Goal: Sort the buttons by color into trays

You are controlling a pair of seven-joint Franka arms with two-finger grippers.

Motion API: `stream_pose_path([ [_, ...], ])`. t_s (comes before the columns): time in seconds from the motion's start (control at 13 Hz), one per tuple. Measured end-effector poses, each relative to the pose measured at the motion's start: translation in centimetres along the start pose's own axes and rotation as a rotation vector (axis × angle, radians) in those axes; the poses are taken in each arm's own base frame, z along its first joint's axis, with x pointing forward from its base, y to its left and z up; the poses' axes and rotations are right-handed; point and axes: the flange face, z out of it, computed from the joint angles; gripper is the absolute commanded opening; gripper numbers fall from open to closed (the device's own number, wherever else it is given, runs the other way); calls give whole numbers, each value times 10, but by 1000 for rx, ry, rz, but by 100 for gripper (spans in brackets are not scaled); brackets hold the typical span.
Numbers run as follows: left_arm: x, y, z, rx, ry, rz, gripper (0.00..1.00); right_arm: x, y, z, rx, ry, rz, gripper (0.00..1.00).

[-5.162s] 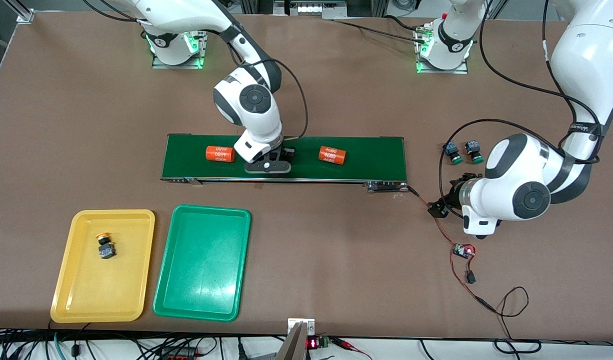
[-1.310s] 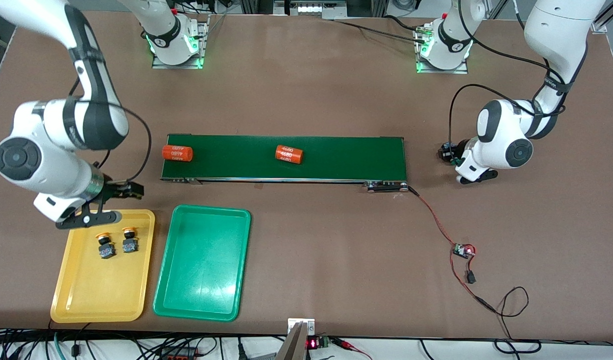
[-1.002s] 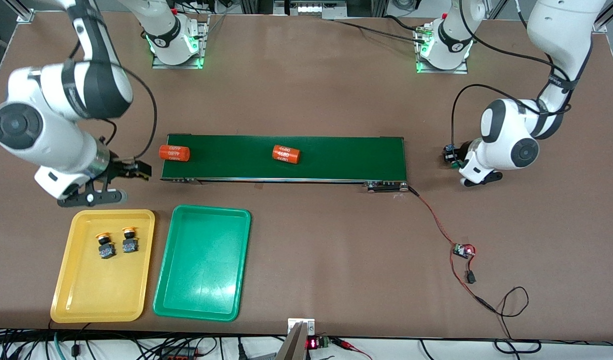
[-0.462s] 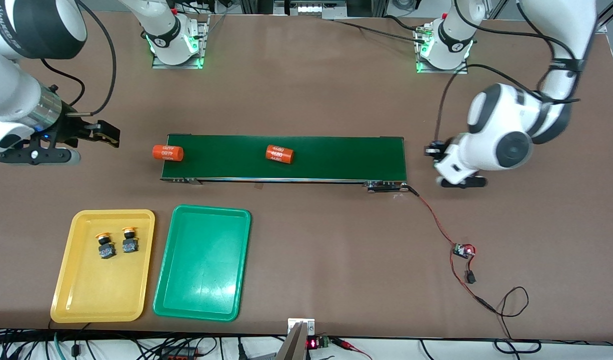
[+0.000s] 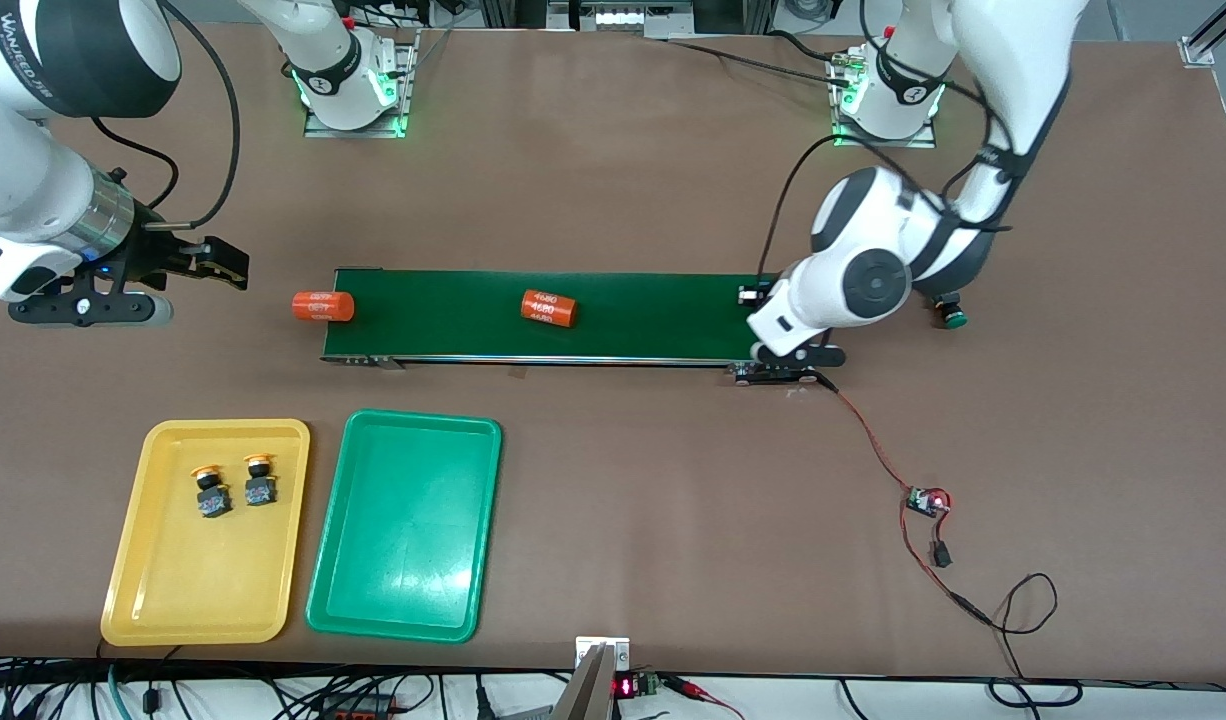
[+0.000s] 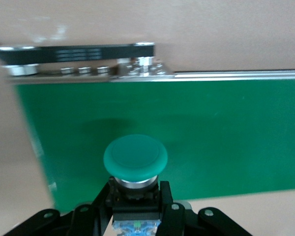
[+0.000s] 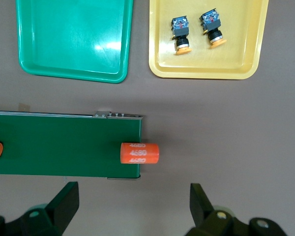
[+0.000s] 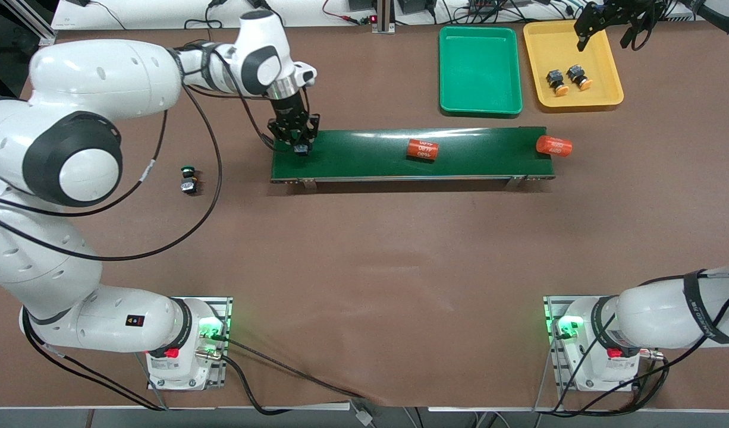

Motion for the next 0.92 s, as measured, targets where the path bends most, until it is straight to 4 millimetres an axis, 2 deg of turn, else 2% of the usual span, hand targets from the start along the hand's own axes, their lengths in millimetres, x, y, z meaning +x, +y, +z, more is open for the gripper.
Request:
stream_pose_path([
  [0.08,3,6,11,-6,3,-1,32,0,0,0,0,-4,0,100],
  [0.15,4,12,20,-11,6,-5,59,-1,0,1,-1,-7,0,100],
  [0.23,5,15,25,-13,7,-11,100,-1,0,1,-1,-9,0,100],
  [0.39,7,18,21,-19,18,-15,100,-1,0,1,-1,-13,0,100],
  [0.54,9,22,0,-32,54,-16,100,-2,0,1,-1,-14,0,100],
  [0.77,-2,25,-56,-37,123,-39,100,-2,0,1,-2,-15,0,100],
  [0.92,-11,15,-97,-24,146,-60,100,-2,0,1,-2,-15,0,100],
])
